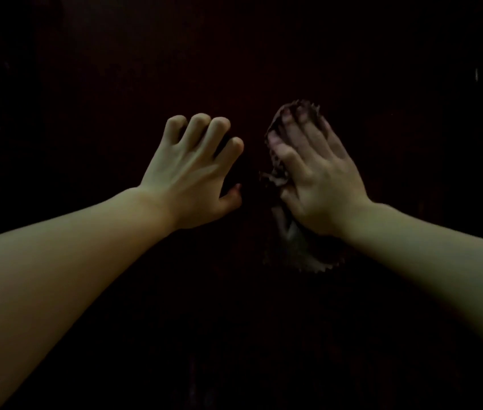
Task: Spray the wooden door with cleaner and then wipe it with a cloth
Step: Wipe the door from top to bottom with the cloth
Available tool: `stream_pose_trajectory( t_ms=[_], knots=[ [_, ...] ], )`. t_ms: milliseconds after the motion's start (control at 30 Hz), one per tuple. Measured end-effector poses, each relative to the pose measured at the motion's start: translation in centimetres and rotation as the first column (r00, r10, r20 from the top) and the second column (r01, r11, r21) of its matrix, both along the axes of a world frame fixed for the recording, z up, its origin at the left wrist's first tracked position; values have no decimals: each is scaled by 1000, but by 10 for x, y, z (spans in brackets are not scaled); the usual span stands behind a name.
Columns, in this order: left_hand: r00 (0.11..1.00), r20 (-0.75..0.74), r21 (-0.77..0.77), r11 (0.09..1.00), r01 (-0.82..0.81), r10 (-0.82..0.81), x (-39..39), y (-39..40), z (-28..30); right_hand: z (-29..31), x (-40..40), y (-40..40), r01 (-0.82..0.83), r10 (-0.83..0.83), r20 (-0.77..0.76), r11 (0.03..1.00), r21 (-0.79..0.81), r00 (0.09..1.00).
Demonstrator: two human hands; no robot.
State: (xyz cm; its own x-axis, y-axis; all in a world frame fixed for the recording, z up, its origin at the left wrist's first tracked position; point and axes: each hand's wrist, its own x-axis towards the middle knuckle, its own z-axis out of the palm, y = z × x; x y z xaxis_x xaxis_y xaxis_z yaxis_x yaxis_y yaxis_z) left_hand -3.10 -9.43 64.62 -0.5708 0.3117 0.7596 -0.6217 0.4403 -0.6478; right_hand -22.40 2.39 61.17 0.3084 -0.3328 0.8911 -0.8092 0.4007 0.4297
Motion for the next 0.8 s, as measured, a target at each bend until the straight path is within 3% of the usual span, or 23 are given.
stream_pose_trajectory(
  t_ms=[133, 233, 333, 467, 600, 700, 800],
  knots=[
    [999, -31, 10, 1000, 20, -20, -13, 7, 0, -31, -3, 2, -53, 57, 80, 998, -43, 995],
    [998, -47, 10, 999, 43, -42, -22, 11, -3, -69, -11, 10, -114, 116, -35, 992, 54, 993],
    [999, -14, -15, 999, 41, -41, -35, 15, -4, -51, -26, 20, -52, 66, -111, 992, 118, 992],
    [998, 53, -74, 996, 50, -46, -61, 32, -1, -6, -41, 26, -36, 37, 45, 999, -25, 998],
    [997, 47, -92, 994, 63, -59, -84, 44, -3, -43, -47, 30, -113, 124, 101, 988, -106, 987],
    [996, 59, -80, 994, 72, -67, -94, 49, -4, -71, -58, 38, -115, 116, 44, 993, -28, 992],
    [995, 72, -85, 994, 69, -63, -105, 53, -6, -55, -74, 48, -56, 56, 6, 997, 47, 998]
  ],
)
